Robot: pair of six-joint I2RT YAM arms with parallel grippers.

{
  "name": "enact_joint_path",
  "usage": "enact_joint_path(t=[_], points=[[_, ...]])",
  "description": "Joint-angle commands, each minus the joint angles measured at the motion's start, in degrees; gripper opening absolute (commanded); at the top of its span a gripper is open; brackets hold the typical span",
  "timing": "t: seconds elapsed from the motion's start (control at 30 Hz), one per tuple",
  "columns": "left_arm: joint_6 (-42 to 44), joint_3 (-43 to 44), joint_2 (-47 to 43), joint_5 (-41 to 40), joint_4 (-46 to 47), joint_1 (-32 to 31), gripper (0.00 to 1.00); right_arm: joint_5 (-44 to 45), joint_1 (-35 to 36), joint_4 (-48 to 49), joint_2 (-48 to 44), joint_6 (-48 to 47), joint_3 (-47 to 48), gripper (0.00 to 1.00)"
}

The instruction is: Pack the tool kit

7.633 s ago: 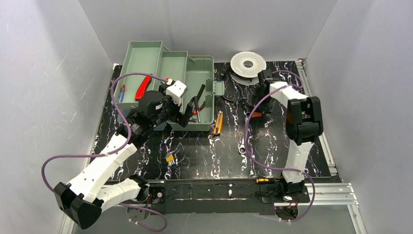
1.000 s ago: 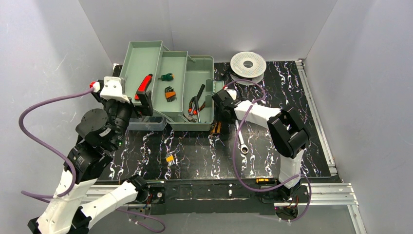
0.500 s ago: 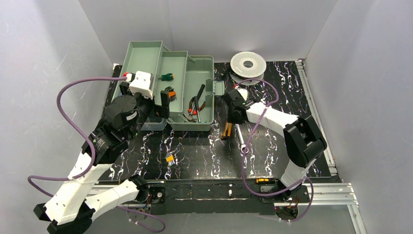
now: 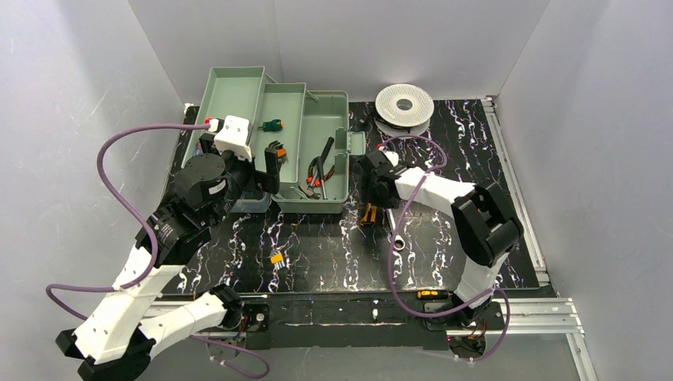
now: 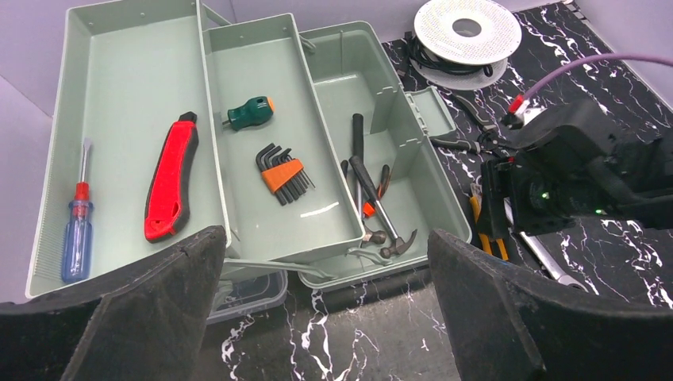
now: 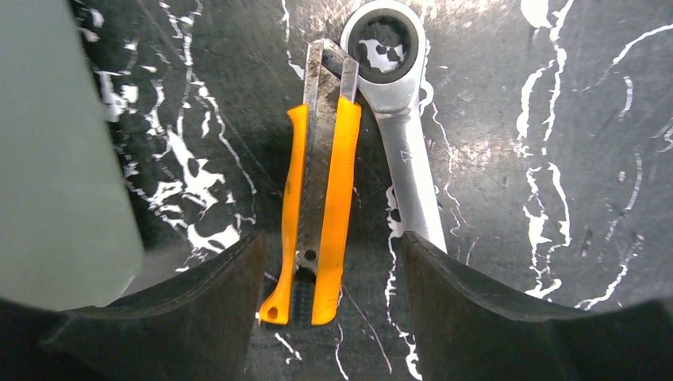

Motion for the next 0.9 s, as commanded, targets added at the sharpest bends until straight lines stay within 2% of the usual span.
enact_joint_path(t=[0.0,0.17,0.27,0.37,0.47,0.7,0.87], points=[[-0.2,-1.0,-0.7,0.1,0.1,0.1,1.0,0.1,0.7,-1.2,3.5,1.4,3.3,0.68],[0.2,-1.5,-0.2,0.3,-0.1,0.0,0.99,0.0,0.9,-1.1,6.8,1.7,4.2,0.64],[-0.3,-2.3,-0.6,0.6,-0.1,0.1,1.0,0.1,1.0,-1.2,7.9,1.7,4.1,0.57],[-0.6,-3.4,-1.0,0.8,-0.2,0.0,0.99,0.6,1.0,-1.1,7.6,1.7,3.7,0.41],[-1.0,-3.9,-0.1,2.1,-1.2,0.1,1.0,0.0,1.0,-0.1,5.0,0.7,2.5,0.17],[-2.9,-2.4,7.0,14.8,-5.0,0.0,1.0,-1.3,0.9,8.1,-10.2,-0.1,-5.3,0.15],[-5.0,-1.7,11.9,25.0,-2.8,0.0,1.0,-1.5,0.7,10.6,-20.5,-1.5,-9.3,0.14]])
